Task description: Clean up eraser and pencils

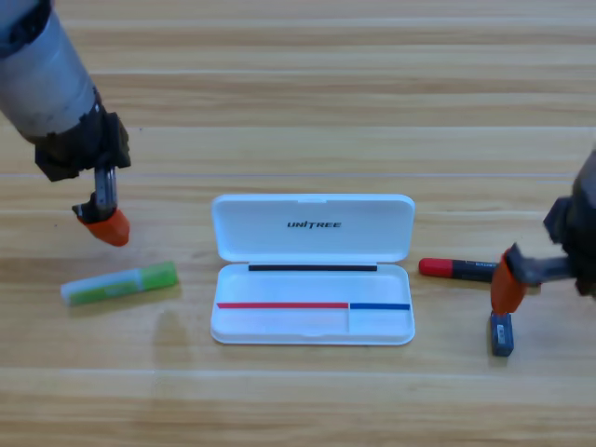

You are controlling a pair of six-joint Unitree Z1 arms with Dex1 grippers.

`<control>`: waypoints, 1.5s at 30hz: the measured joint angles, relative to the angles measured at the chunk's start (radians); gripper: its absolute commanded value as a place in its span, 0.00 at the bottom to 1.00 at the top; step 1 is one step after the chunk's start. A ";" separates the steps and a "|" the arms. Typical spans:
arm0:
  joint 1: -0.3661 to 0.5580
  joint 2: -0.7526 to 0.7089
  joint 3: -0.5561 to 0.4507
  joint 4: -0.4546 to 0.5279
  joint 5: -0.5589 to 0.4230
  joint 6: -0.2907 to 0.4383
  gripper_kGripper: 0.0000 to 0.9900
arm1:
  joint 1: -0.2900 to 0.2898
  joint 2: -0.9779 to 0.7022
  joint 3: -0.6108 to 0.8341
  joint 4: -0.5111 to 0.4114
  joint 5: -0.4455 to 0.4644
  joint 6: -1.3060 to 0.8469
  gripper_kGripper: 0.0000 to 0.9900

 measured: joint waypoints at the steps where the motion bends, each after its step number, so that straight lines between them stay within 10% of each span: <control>1: 0.006 0.010 0.003 -0.006 0.000 0.000 0.98 | -0.002 0.020 0.004 -0.009 0.000 0.008 0.96; 25: 0.038 0.064 0.244 -0.231 -0.022 0.003 0.93 | -0.037 0.238 0.061 -0.187 0.010 0.138 0.81; 36: 0.038 0.108 0.245 -0.269 -0.045 0.003 0.90 | -0.037 0.244 0.062 -0.235 0.013 0.138 0.48; 41: 0.039 0.120 0.246 -0.279 -0.045 0.003 0.90 | -0.040 0.244 0.065 -0.238 0.019 0.131 0.01; 45: 0.045 0.134 0.252 -0.286 -0.045 0.003 0.90 | -0.047 0.244 0.067 -0.241 0.025 0.114 0.00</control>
